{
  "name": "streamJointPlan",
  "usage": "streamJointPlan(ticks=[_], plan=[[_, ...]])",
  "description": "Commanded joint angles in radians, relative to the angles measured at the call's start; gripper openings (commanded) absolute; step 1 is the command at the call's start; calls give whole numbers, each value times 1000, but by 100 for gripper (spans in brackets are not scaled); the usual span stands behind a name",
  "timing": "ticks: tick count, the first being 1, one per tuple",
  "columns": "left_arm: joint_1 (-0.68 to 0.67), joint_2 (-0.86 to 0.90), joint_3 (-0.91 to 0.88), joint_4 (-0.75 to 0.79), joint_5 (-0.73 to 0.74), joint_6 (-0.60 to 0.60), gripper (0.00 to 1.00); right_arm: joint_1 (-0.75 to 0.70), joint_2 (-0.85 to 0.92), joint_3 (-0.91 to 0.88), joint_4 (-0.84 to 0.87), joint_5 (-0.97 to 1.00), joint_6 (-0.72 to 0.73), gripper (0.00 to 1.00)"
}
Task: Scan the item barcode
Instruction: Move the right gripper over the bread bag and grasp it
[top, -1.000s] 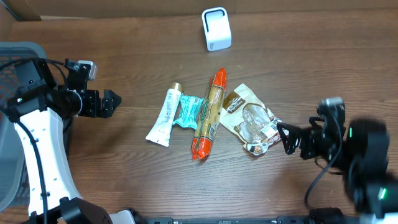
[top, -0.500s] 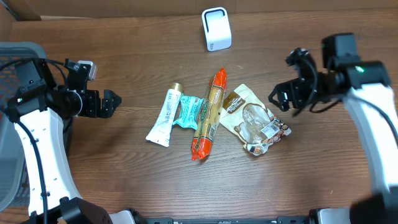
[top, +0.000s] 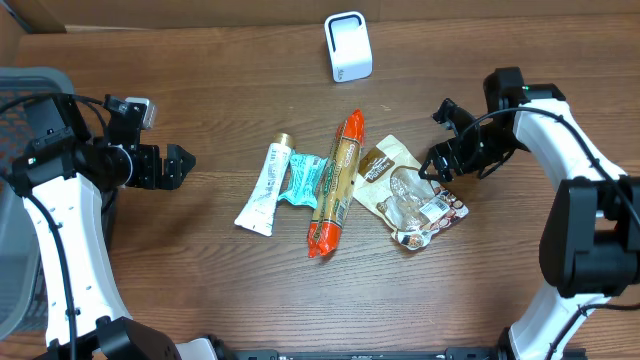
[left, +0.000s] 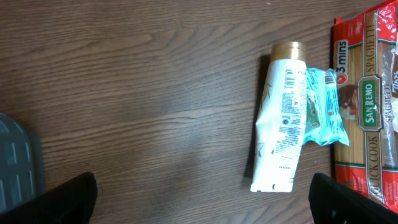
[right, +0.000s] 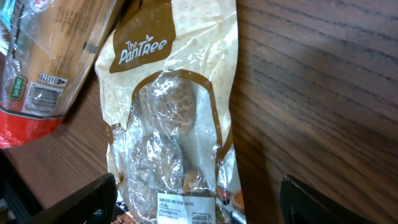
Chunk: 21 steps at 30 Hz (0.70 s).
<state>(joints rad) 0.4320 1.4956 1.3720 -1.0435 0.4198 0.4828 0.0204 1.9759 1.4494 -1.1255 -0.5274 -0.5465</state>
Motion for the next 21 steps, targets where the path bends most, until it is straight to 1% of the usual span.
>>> streamJointPlan(ticks=[1,8,12,21], plan=[[-5,8,-4,2,15,18,100,-28,64,16,6,-85,-65,84],[-5,8,-4,1,15,18,100,-33,140,16,21,-135,-91,84],[-5,8,-4,1,15,18,100,-32,152,10,23,-153,-92,84],[-5,8,-4,2,15,18,100,28,192,-122,89,-216,-90,84]])
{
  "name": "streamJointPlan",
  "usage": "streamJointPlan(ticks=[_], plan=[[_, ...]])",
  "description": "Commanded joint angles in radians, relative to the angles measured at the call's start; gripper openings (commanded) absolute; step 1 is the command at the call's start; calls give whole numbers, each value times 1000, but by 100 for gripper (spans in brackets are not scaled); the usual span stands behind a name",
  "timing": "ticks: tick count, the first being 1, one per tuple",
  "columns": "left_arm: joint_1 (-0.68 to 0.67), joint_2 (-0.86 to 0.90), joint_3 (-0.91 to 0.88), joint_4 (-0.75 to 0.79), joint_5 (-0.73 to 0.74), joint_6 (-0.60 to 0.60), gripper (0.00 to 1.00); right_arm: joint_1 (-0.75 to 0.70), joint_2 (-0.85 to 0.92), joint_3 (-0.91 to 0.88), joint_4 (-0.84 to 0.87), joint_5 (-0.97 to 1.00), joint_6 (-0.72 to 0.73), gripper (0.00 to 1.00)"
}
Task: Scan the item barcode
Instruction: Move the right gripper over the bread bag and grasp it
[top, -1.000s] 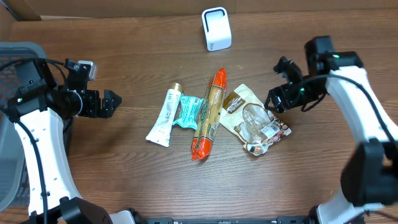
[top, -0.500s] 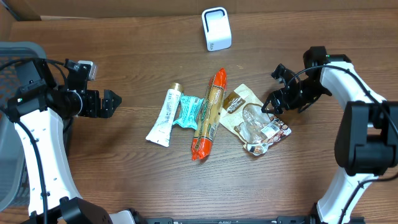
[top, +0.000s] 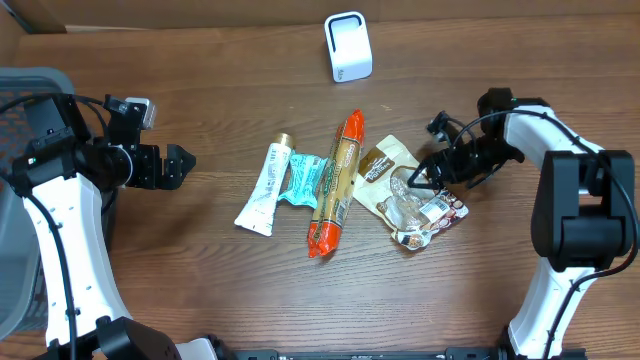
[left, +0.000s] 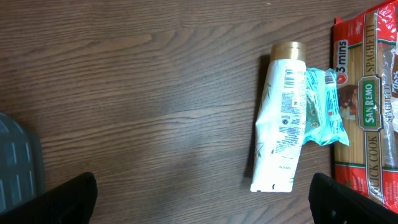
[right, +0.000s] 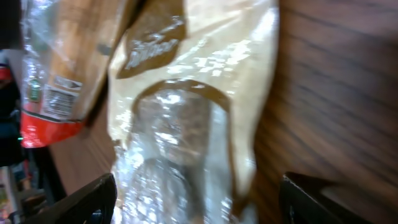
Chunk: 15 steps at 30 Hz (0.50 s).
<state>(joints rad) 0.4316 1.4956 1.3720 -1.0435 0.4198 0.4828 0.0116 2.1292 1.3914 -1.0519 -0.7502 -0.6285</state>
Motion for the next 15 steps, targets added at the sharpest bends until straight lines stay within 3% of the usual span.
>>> streamJointPlan(ticks=[1,4,7,10,15], plan=[[-5,8,-4,1,15,18,100,49,39,-76,18,7,-8,84],[-5,8,-4,1,15,18,100,103,39,-142,50,10,5,78],[-5,8,-4,1,15,18,100,135,39,-192,138,68,126,73],[-5,8,-4,2,15,18,100,143,39,-197,198,151,274,51],[-6,8,-4,1,15,18,100,142,39,-193,227,133,337,27]])
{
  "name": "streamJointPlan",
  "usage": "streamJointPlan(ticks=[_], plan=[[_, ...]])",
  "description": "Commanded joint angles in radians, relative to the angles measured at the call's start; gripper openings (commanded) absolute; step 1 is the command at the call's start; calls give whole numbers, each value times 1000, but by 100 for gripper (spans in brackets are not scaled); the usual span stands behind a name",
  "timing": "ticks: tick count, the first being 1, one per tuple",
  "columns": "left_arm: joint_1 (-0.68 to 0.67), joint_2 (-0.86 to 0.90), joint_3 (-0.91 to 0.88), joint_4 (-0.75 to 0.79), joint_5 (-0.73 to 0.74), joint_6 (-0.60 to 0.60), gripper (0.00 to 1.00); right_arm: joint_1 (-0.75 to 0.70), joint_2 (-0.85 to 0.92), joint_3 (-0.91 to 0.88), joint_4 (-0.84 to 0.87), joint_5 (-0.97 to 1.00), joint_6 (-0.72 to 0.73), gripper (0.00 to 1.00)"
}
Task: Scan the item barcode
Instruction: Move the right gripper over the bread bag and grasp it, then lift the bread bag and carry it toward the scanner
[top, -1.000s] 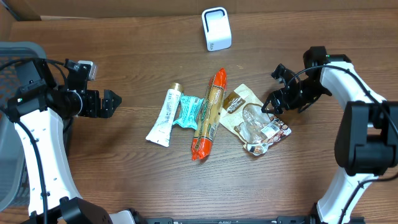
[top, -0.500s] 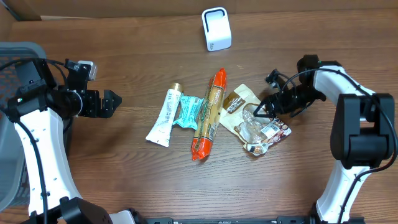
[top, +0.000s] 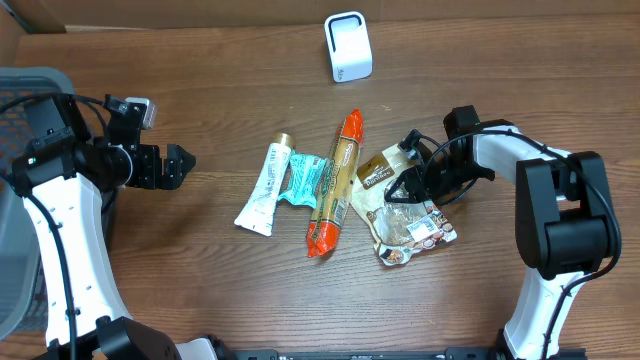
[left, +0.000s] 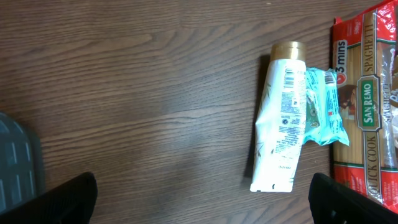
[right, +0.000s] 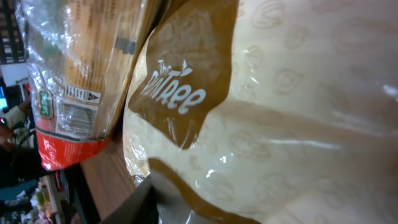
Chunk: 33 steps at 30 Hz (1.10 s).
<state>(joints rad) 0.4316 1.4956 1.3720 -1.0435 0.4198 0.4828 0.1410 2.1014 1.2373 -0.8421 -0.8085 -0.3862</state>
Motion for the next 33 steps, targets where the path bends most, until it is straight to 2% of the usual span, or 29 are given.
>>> streamJointPlan(ticks=[1,5,6,12,17,22,29,33], plan=[[-6,8,-4,2,15,18,100,13,66,-34,18,177,101,24],[-6,8,-4,1,15,18,100,9,66,-1,-16,143,103,5],[-6,8,-4,1,15,18,100,8,66,19,-43,135,103,4],[-6,8,-4,1,15,18,100,6,56,216,-240,129,107,4],[-6,8,-4,1,15,18,100,-2,6,400,-347,134,185,4],[-6,8,-4,2,15,18,100,-2,-108,475,-299,119,287,4],[-6,8,-4,1,15,18,99,3,-263,475,-136,-189,332,4],[-6,8,-4,1,15,18,100,36,-288,475,32,-263,461,4]])
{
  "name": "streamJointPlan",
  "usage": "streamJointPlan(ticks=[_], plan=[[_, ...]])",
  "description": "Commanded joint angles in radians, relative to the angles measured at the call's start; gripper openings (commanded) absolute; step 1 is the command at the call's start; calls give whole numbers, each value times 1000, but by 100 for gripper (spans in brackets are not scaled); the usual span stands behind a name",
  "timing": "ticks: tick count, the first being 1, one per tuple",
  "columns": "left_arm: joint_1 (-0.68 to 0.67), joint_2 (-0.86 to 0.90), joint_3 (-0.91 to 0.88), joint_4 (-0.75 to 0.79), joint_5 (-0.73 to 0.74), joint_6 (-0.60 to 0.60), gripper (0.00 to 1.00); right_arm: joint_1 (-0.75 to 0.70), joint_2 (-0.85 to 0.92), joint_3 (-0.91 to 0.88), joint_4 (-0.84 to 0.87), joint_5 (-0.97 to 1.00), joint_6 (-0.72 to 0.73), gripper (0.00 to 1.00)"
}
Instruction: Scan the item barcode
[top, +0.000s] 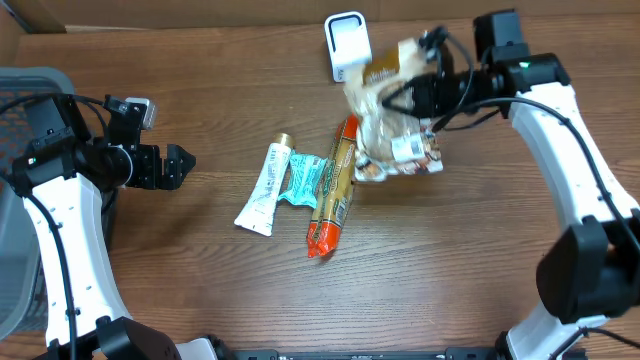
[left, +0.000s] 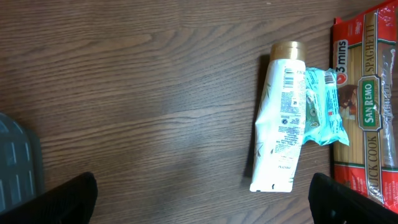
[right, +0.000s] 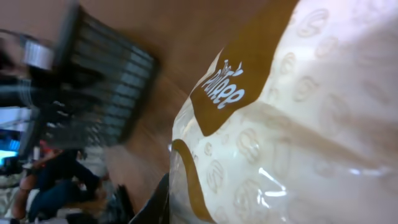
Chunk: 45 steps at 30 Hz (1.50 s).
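The beige and brown Pantree mushroom bag (top: 395, 115) hangs in the air at the back of the table, just right of the white scanner (top: 348, 46). My right gripper (top: 428, 92) is shut on its upper part. The bag (right: 280, 124) fills the right wrist view, with one dark finger (right: 158, 199) showing at its edge. A white label on the bag faces the overhead camera. Far to the left, my left gripper (top: 180, 163) stands open over bare wood, nothing between its fingers (left: 68, 199).
A white tube with a gold cap (top: 262, 188), a teal packet (top: 303, 178) and a red-ended spaghetti pack (top: 335, 185) lie side by side mid-table. The tube (left: 283, 134) also shows in the left wrist view. A grey basket (top: 20, 90) stands at the left edge.
My right gripper has lifted the mushroom bag off the table, from beside the spaghetti up and back to just right of the scanner. The left arm has not moved.
My right gripper first hovered open to the right of the mushroom bag lying by the spaghetti. It then came lower onto the bag's edge, then pushed into it and shifted it. Now it holds the bag aloft beside the scanner. The left arm stayed still throughout.
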<state>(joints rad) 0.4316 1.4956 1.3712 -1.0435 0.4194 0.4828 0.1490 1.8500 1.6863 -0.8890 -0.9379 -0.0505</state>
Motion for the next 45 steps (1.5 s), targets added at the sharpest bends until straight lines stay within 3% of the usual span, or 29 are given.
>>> streamJointPlan(ticks=[1,9,12,23,25,30,35,39,40,45], plan=[[-6,8,-3,1,15,18,100,38,-38,26,117,-134,160,4],[-6,8,-3,1,15,18,100,151,-39,26,574,-110,556,4],[-6,8,-3,1,15,18,100,166,-39,26,630,-69,582,4],[-6,8,-3,1,15,18,100,213,-39,36,587,204,558,4],[-6,8,-3,2,15,18,100,233,-39,71,521,312,484,4],[-6,8,-3,1,15,18,100,343,-39,242,288,834,231,4],[-6,8,-3,2,15,18,100,446,-32,290,359,1339,-30,4],[-6,8,-3,2,15,18,99,477,12,290,469,1470,-311,4],[-6,8,-3,2,15,18,100,478,43,290,521,1481,-444,4],[-6,8,-3,1,15,18,100,473,135,290,681,1479,-679,4]])
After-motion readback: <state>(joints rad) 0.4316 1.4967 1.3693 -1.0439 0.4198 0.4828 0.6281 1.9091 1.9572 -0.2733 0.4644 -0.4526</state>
